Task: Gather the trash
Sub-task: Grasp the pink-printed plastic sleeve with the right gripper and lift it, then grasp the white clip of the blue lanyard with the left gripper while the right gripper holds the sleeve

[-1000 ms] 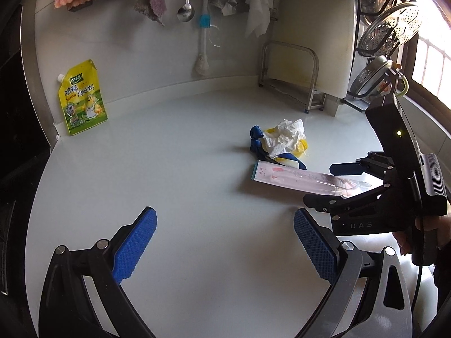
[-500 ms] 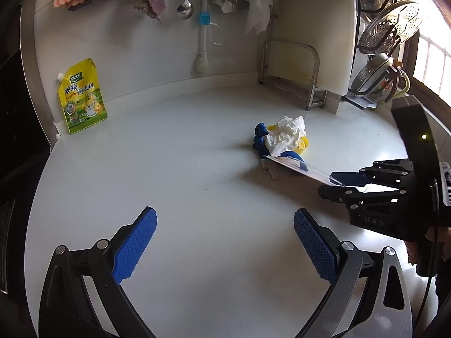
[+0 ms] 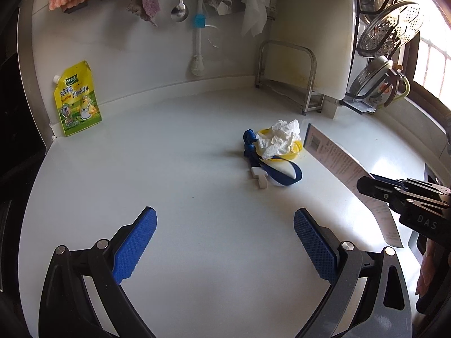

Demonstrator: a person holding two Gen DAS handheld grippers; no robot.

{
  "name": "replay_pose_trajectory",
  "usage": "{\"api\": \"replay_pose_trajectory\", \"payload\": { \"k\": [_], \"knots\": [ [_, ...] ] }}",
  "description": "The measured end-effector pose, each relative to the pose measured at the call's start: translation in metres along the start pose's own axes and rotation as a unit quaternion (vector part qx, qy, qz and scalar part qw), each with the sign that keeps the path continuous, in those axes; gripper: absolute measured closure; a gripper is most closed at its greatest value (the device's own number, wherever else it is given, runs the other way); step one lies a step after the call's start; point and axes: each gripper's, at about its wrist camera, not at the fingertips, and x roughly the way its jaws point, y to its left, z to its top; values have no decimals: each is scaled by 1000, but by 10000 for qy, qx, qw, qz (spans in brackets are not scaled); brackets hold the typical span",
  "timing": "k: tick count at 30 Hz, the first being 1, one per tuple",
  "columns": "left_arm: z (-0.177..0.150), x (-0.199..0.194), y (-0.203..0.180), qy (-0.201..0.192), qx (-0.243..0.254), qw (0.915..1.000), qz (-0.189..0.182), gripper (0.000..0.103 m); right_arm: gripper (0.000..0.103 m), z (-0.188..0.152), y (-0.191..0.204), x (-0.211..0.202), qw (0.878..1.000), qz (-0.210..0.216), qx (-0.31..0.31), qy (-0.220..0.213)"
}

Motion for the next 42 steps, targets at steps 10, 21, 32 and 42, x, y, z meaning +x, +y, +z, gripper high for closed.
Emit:
{"api": "replay_pose_trajectory", "payload": {
  "k": [10, 21, 32, 42],
  "knots": [
    [25, 32, -31, -56, 45, 10000, 46, 7, 84, -8, -40, -32, 9960, -47, 724, -525],
    [47, 93, -48, 600, -44, 9982, 51, 7, 84, -12, -65, -38, 9923, 89, 1064, -624],
    [45, 127, -49, 1150, -41, 9930, 276, 18, 84, -11, -64, -37, 9925, 168, 1063, -581],
    [48, 120, -48, 994, 55, 9950, 0, 82, 84, -11, -65, -35, 9928, 163, 1053, -551]
  ]
}}
